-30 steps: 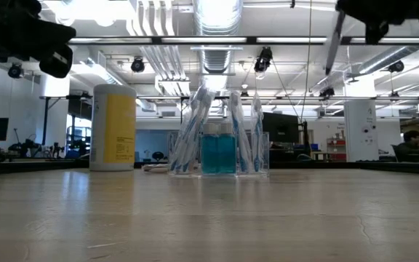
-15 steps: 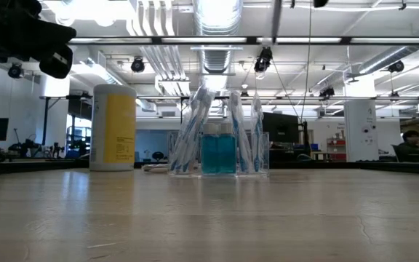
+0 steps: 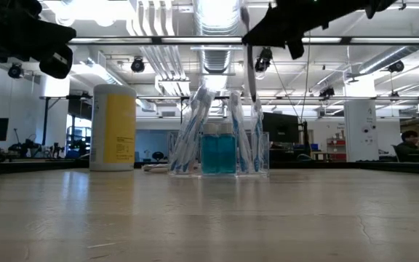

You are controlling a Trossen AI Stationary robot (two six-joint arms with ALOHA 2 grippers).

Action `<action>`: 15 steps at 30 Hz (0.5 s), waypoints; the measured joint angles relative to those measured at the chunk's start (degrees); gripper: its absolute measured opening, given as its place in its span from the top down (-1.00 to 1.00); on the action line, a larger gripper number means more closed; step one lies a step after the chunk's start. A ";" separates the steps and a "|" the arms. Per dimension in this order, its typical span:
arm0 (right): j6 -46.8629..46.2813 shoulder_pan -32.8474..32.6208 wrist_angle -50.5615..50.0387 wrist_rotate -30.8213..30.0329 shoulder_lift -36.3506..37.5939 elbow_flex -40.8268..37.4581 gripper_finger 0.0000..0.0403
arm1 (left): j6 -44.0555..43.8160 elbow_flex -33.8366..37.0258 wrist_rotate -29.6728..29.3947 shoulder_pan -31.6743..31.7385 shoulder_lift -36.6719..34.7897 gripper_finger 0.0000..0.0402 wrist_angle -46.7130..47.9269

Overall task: Pick & Place toothbrushing station
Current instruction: Put the bottom purple toothbrush into the right section of the transparent organizer

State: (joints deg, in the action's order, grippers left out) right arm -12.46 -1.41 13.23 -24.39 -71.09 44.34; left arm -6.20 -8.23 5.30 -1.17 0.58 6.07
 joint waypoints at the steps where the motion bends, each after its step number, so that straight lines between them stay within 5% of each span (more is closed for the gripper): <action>1: -0.40 0.00 0.20 -0.84 -0.96 0.00 0.94 | -0.02 0.00 0.02 0.00 0.00 0.93 0.00; 15: -5.14 0.11 26.02 -7.28 -8.98 -13.56 0.94 | -0.10 0.02 0.00 0.00 0.00 0.92 0.04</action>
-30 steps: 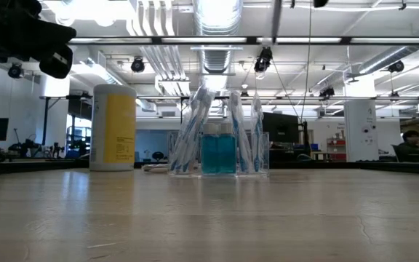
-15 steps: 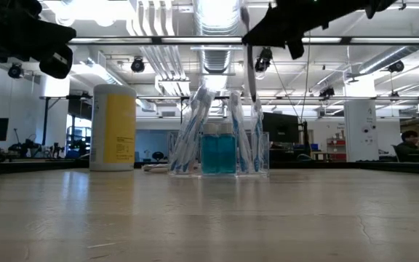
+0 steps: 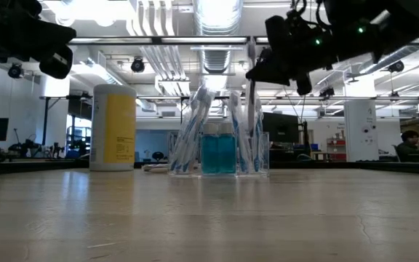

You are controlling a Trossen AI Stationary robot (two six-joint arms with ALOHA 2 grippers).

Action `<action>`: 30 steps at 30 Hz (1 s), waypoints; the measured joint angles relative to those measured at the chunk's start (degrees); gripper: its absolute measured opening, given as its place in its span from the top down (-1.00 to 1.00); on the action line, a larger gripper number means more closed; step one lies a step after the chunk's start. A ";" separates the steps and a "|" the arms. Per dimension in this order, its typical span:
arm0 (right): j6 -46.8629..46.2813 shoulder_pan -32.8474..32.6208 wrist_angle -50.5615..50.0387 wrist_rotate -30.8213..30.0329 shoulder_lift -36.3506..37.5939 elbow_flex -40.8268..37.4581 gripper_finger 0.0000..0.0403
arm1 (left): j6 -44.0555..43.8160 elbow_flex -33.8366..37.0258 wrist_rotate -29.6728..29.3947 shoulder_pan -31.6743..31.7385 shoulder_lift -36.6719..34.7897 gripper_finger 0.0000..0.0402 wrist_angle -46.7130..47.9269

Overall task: Pick & Place toothbrushing station
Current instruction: Put the bottom purple toothbrush into the right section of the transparent organizer

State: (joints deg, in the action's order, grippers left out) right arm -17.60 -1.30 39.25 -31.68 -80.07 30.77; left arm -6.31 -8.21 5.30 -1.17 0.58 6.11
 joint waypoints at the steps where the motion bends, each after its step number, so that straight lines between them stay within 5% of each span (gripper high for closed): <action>1: -0.24 0.04 2.45 -0.38 -0.56 -1.03 0.94 | 0.00 0.00 0.00 0.00 0.00 0.92 0.00; 21: -7.55 0.24 7.83 -3.33 -13.65 -2.05 0.94 | 0.08 0.11 -0.77 0.02 0.09 0.94 -0.02; 30: -7.57 0.24 6.93 -3.05 -13.31 -2.13 0.85 | 0.07 0.13 -0.72 0.00 0.09 0.94 0.00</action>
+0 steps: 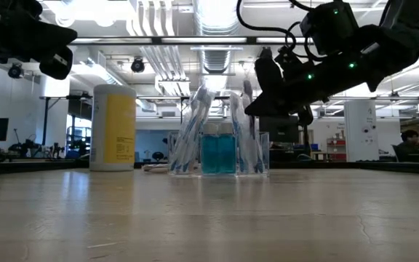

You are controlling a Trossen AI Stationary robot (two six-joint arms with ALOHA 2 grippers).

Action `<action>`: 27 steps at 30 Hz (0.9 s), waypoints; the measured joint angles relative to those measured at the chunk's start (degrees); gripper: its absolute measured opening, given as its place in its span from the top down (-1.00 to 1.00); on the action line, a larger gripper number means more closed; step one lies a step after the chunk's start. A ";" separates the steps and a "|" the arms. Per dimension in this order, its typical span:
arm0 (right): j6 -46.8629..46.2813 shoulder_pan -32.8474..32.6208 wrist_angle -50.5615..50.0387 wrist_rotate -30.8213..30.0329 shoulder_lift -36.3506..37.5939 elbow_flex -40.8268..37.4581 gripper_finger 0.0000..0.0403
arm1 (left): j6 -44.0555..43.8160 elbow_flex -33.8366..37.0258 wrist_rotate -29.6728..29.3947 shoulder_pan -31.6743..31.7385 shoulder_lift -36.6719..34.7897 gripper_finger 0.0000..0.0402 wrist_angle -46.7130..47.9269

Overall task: Pick & Place toothbrushing station
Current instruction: Put the bottom purple toothbrush into the right section of the transparent organizer, then put the purple toothbrush into the left section of the transparent organizer

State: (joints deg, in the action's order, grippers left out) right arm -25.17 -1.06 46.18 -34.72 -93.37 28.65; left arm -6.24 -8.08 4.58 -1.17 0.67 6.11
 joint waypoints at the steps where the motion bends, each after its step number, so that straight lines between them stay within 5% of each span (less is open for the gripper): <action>1: -0.01 -0.02 -0.69 0.28 0.28 -0.04 0.80 | 0.00 0.00 0.00 0.01 0.00 0.94 0.00; 14: 0.40 -0.19 -4.52 1.50 6.49 -0.37 0.08 | -0.02 0.07 0.09 0.01 0.00 0.94 0.00; 19: 5.15 -0.36 -8.39 1.54 13.87 -0.40 0.02 | -0.27 0.07 0.09 0.01 0.00 0.94 0.00; 27: 18.09 -7.49 -15.98 2.22 35.66 -2.25 0.13 | -1.67 1.14 0.09 0.02 0.00 0.94 0.36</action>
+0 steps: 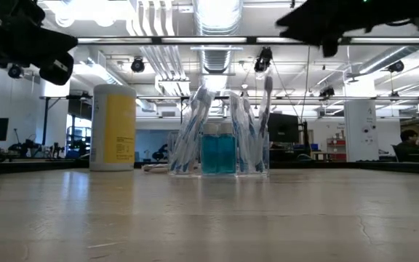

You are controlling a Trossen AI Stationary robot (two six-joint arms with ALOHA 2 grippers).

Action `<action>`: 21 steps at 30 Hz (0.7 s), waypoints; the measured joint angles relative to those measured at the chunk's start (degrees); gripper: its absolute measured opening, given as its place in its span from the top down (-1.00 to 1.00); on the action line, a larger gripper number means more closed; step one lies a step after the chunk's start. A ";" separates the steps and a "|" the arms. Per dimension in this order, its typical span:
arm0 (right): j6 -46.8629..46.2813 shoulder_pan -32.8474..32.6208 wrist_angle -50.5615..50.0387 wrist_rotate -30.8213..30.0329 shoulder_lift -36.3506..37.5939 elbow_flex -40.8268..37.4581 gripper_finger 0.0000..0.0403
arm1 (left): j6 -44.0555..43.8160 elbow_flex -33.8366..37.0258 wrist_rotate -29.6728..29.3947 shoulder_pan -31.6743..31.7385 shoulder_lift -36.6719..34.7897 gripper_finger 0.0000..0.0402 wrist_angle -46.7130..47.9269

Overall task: Pick & Place toothbrushing station
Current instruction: Put the purple toothbrush into the left section of the transparent organizer

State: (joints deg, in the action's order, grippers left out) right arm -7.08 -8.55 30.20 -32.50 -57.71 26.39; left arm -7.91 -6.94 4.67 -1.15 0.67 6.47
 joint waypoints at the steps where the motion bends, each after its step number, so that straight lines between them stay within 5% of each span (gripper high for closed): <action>1: 1.68 -1.27 -0.01 0.00 2.62 -0.62 0.17 | -0.03 0.14 0.00 0.00 0.00 0.94 0.00; 10: 7.05 -7.25 2.81 -0.12 26.25 -12.24 0.89 | 0.46 0.68 -0.13 -0.01 0.04 0.94 0.08; 16: 4.68 -7.21 11.68 1.51 35.01 -24.63 0.95 | -2.38 0.68 -1.72 -0.02 2.23 0.97 0.05; 21: 2.87 -7.20 8.15 1.21 37.38 -25.88 0.96 | -4.99 0.68 -8.84 0.00 9.69 0.98 -0.39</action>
State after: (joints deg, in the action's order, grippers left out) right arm -4.21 -15.75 38.35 -31.29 -20.33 0.51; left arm -12.90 -6.26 -4.18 -1.15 10.36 6.08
